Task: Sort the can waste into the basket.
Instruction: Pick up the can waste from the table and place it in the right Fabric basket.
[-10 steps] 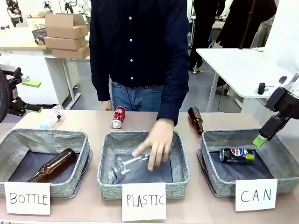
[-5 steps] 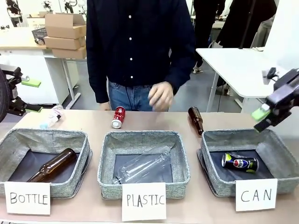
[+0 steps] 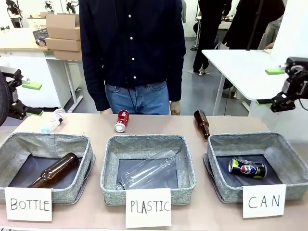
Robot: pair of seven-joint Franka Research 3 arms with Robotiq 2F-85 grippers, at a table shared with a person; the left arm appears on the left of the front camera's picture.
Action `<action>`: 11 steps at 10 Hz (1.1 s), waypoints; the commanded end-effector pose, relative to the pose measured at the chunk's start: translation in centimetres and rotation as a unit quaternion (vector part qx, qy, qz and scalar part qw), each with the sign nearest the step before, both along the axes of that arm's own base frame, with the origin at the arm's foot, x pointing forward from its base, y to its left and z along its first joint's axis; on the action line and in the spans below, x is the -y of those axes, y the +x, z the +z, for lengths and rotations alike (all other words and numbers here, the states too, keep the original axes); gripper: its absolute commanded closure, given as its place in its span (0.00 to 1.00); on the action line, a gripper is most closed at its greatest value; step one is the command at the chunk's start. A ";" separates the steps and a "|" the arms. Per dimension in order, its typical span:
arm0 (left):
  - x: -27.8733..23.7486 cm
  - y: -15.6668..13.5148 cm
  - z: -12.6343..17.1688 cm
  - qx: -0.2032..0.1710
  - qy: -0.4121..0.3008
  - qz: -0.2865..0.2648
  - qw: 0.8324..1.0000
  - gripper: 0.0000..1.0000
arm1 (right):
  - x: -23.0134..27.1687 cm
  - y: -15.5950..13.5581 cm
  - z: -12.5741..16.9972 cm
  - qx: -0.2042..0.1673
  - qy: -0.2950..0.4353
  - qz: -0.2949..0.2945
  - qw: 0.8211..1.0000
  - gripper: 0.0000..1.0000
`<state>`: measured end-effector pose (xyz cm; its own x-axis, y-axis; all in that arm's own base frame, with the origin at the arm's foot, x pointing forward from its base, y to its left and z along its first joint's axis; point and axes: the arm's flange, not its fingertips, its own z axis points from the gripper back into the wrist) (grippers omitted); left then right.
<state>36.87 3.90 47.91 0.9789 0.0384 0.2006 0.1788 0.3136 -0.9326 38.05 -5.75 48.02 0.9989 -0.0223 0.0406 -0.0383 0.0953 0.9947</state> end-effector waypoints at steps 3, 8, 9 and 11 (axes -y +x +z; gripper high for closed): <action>0.1 -0.1 0.1 0.009 -0.001 -0.006 1.000 0.00 | -1.0 -1.5 1.2 0.020 -0.066 0.059 0.996 0.00; 0.1 -0.1 0.1 0.009 -0.001 -0.006 1.000 0.00 | -1.0 -1.5 1.2 0.020 -0.066 0.059 0.996 0.00; 0.1 -0.1 0.1 0.009 -0.001 -0.006 1.000 0.00 | -1.0 -1.5 1.2 0.020 -0.066 0.059 0.996 0.00; 0.1 -0.1 0.1 0.009 -0.001 -0.006 1.000 0.00 | -1.0 -1.5 1.2 0.020 -0.066 0.059 0.996 0.00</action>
